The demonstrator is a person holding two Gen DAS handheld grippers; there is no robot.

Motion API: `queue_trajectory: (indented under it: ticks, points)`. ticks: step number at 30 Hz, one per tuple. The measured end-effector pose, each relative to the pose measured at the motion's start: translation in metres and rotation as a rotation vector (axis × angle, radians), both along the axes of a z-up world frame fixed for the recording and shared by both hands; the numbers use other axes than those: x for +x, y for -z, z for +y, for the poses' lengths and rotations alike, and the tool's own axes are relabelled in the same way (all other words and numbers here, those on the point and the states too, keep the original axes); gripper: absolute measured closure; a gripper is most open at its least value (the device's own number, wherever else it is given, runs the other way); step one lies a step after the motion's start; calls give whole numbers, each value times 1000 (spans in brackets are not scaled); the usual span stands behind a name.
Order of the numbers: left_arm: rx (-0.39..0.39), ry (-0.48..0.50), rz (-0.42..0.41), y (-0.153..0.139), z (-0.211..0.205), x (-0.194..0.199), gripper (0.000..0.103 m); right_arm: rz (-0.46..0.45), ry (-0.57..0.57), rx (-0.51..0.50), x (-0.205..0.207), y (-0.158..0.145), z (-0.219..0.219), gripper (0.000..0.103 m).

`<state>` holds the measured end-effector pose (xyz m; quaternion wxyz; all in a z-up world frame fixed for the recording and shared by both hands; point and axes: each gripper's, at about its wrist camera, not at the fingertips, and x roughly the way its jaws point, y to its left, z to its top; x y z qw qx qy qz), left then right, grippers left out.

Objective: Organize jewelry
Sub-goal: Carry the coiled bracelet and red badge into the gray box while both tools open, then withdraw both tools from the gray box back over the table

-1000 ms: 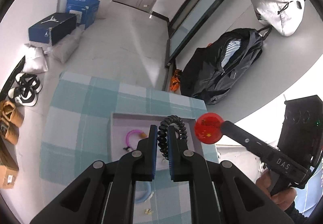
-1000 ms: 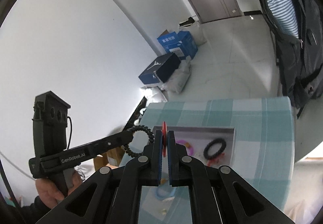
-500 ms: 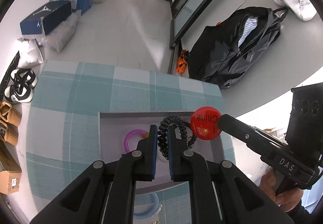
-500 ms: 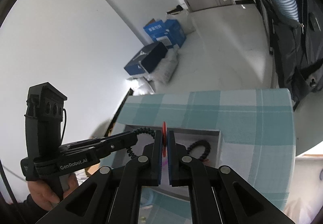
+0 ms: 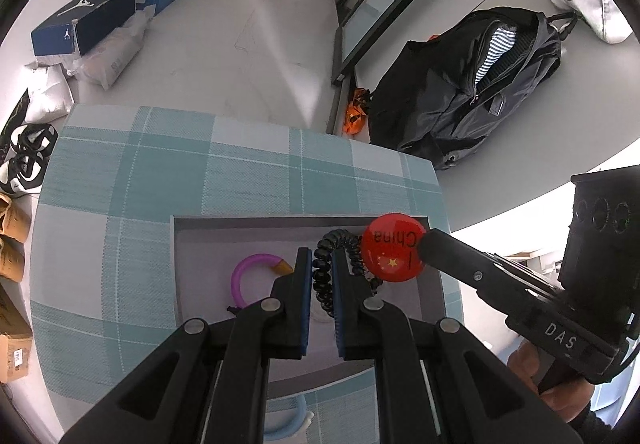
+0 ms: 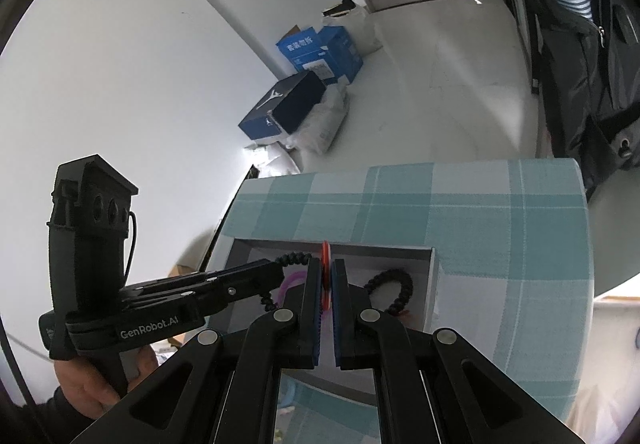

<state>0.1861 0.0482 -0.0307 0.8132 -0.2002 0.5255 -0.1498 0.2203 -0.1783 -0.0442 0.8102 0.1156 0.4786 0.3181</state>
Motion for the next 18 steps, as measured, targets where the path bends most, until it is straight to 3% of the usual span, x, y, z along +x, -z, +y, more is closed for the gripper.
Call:
queue_trajectory:
  ticks: [6,12,18]
  points:
    - [-2,-12,-15,-5,2,1,96,-17,-2,-10,-2,-3,3,96]
    - [35,-24,-22,-10,4,-6,62,-48,-2,4,-7,-11,0,91]
    - [90,-38,-49,-16,5,-16,62,-71,24,19,-15,-19,-7,69]
